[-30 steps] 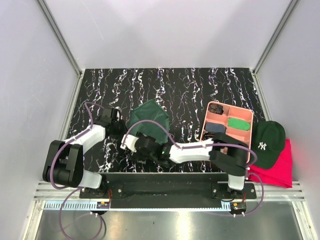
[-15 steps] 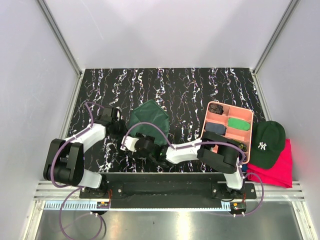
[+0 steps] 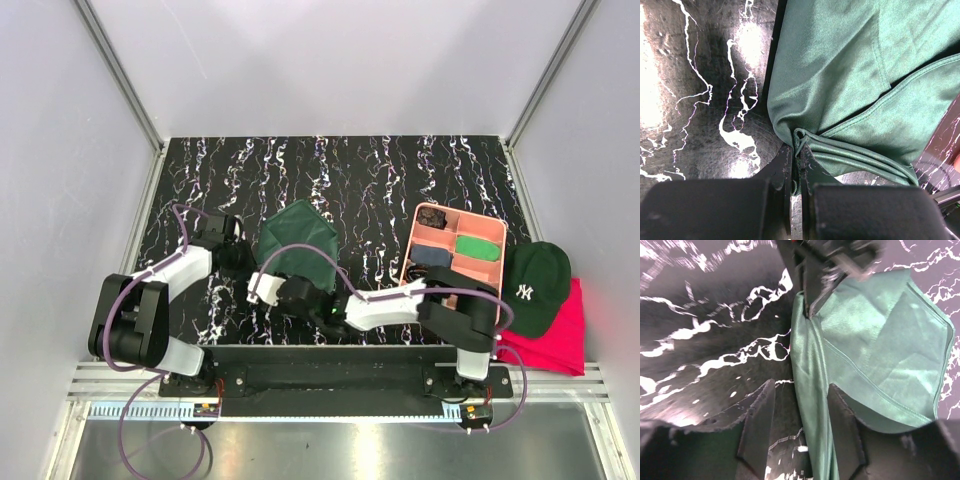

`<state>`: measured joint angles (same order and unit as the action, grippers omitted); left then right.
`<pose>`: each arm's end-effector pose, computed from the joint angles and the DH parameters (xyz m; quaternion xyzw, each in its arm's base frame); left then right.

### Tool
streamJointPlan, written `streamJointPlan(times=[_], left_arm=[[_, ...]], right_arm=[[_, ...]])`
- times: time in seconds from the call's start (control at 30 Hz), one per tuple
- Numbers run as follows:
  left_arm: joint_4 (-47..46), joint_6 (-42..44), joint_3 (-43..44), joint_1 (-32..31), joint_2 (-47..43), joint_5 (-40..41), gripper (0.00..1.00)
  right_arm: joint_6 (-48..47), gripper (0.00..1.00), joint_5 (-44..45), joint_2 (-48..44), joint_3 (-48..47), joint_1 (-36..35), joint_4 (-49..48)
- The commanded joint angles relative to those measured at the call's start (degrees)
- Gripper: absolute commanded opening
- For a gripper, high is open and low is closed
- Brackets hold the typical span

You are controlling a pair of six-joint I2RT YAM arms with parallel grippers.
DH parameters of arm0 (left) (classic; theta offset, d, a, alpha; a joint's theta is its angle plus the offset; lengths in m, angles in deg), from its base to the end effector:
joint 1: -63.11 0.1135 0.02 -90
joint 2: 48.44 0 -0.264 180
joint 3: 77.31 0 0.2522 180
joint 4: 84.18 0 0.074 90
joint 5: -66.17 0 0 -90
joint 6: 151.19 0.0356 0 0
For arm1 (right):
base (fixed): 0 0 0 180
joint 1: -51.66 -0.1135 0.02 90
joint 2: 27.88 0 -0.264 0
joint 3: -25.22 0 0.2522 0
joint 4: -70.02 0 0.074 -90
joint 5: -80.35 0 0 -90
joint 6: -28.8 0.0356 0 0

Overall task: Fold the napkin, place the utensils inside, and roll it up
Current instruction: Roll the napkin with the utensil

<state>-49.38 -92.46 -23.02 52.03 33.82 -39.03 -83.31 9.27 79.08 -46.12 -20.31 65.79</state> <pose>0.2502 -0.0585 0.1605 -0.1382 0.9539 -0.2041 0.1711 0.1329 0.3710 0.1631 -0.5747 0.6451 0.0735 0.4982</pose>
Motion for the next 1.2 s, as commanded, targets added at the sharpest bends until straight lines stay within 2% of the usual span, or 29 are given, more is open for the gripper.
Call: streamJointPlan(times=[0.0,0.1,0.23,0.53,0.73,1.0,1.17], left_arm=[[-0.12,1.21,2.36,0.26,0.36,-1.32,0.0],[-0.12,1.38,2.53,0.26,0.62,-1.41,0.0],[-0.12,1.47,2.44,0.26,0.54,-1.23,0.0],[-0.12,1.56,2.18,0.26,-0.08,-1.15,0.0],[-0.12,1.56,1.83,0.26,-0.43,-0.97,0.0],[-0.12,1.65,1.74,0.26,-0.61,-0.88,0.0],[-0.12,1.65,1.92,0.26,-0.61,-0.97,0.0]], right_arm=[[8.65,0.48,-5.19,-8.86,1.68,-0.28,4.7],[14.27,0.41,-7.84,-11.68,3.26,0.07,9.37],[19.9,0.37,-11.52,-15.36,7.04,3.23,11.93],[25.79,0.36,-23.48,-21.26,8.63,5.69,16.06],[27.64,0.35,-29.11,-18.9,7.23,8.15,17.65],[27.91,0.36,-31.39,-14.76,4.15,14.65,22.56],[27.03,0.36,-31.49,-13.27,2.3,16.06,24.06]])
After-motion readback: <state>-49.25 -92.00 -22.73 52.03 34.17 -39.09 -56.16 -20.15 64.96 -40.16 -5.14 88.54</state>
